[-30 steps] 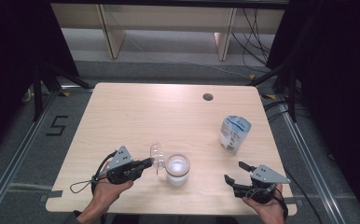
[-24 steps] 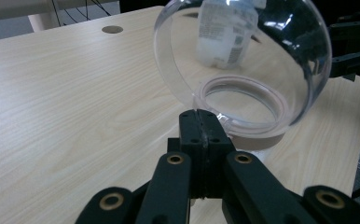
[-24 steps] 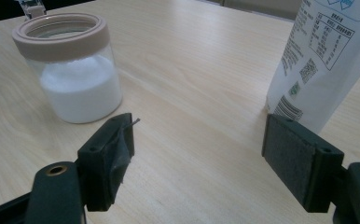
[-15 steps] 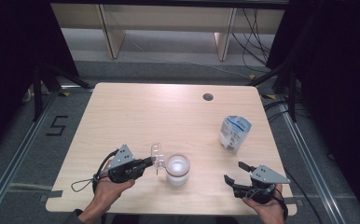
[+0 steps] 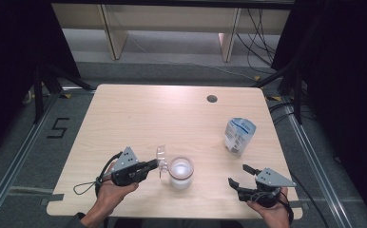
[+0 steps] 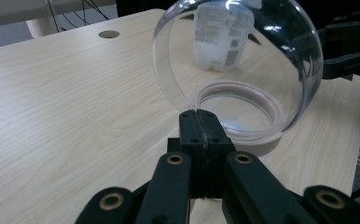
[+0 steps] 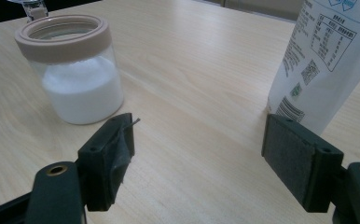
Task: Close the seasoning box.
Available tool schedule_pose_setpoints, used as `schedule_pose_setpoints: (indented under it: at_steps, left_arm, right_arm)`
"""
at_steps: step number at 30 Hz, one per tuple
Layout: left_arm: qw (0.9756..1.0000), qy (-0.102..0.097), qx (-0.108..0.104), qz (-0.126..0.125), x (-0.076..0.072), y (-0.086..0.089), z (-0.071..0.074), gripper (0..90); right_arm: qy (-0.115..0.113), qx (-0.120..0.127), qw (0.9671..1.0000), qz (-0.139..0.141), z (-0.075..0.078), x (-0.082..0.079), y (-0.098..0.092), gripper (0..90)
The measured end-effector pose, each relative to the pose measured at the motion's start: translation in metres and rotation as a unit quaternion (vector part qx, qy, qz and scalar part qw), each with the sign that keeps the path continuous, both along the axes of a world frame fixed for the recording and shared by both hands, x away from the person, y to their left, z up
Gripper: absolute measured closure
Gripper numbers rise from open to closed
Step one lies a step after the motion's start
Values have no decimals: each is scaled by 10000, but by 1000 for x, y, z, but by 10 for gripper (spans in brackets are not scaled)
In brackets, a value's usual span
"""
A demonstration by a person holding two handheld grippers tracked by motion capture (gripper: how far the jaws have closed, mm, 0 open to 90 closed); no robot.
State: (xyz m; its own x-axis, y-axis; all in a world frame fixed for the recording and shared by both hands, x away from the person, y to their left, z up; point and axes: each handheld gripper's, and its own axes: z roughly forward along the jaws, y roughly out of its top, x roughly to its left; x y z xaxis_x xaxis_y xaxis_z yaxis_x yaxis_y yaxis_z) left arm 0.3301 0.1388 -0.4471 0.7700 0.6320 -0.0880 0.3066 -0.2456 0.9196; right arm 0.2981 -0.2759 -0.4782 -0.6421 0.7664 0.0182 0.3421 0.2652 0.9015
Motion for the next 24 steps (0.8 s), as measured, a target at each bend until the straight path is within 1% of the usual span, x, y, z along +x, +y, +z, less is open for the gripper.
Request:
schedule_pose_setpoints:
  at_steps: [2,3,4,7,8,9,12,13,14,16,20,21,24]
  left_arm:
    - [10000,-4,-7,-5,0,-1,0,894]
    - [10000,14,-19,-1,0,-2,0,894]
    - [10000,7,-52,-35,0,-2,0,894]
    - [10000,4,-58,-46,0,-4,0,894]
    - [10000,35,-10,-16,-1,-5,1,894]
    - [10000,-31,33,-55,0,-5,1,894]
    - [10000,-45,30,-81,0,-7,1,894]
    - [10000,-20,22,-67,-1,-8,1,894]
    - [9999,-44,-3,-121,0,-8,1,894]
    - [9999,-48,-10,-136,0,-10,1,894]
    - [9998,-66,83,-155,-1,-13,2,894]
    - [9998,-73,71,-165,-1,-14,2,894]
    - [9998,-61,63,-177,-2,-15,2,893]
  right_arm:
    - [24,15,10000,0,0,0,0,263]
    - [-18,-15,10000,-13,0,0,0,263]
    - [-20,-13,10000,-11,0,0,0,263]
    - [-15,-12,10000,-13,0,0,0,263]
    - [-15,-10,10000,-15,0,0,0,263]
    - [-14,-8,10000,-13,0,0,0,263]
    - [-13,-7,10000,-10,0,0,0,263]
    - [-17,-7,10000,-8,0,0,0,263]
    - [-15,-7,10000,-10,0,0,0,263]
    - [-50,-24,10000,-6,0,0,0,263]
    - [-54,-58,10000,-29,1,0,-1,263]
    - [-8,-33,10000,-42,1,-1,0,263]
    - [-29,-41,10000,-31,1,-1,0,263]
